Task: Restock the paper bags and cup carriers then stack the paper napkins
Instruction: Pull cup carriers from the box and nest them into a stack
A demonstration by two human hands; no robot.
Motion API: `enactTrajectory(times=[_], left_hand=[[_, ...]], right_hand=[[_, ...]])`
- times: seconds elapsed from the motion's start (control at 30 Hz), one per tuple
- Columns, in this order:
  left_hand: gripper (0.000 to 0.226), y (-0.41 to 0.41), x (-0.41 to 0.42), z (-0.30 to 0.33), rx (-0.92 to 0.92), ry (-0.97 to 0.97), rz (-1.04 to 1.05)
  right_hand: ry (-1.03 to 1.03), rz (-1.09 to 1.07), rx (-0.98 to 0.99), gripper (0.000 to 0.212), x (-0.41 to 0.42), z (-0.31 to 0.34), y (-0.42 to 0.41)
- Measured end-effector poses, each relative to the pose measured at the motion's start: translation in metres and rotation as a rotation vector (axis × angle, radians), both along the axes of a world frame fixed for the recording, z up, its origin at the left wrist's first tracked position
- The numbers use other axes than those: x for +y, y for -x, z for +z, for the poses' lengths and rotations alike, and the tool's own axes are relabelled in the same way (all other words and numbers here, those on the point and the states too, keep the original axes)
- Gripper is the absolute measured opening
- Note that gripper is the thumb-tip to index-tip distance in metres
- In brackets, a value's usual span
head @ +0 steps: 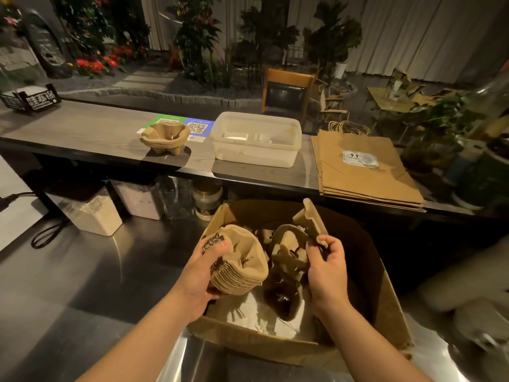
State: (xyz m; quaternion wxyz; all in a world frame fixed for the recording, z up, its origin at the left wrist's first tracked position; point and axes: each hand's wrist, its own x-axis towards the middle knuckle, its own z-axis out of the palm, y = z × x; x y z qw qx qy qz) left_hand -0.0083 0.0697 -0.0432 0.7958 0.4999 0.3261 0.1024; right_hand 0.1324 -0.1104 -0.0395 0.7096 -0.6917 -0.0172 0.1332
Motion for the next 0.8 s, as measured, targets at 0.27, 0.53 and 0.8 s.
enactTrajectory(times=[0.27,0.53,0.8], left_hand=[[0.085,-0.004,-0.009,-0.001,0.141,0.119,-0.097],[0.078,-0.004,-0.004,-0.008,0.119,0.148,-0.001],[0.066,-0.003,-0.011,-0.005,0.054,0.055,-0.013]], right_hand=[[-0.142,0.309,-0.091,0.016,-0.004,0.028,0.022],[0.056,0.617,-0.157,0.020,-0.016,0.021,0.018],[0.032,0.540,0.001,0.039,-0.008,0.025,0.021]])
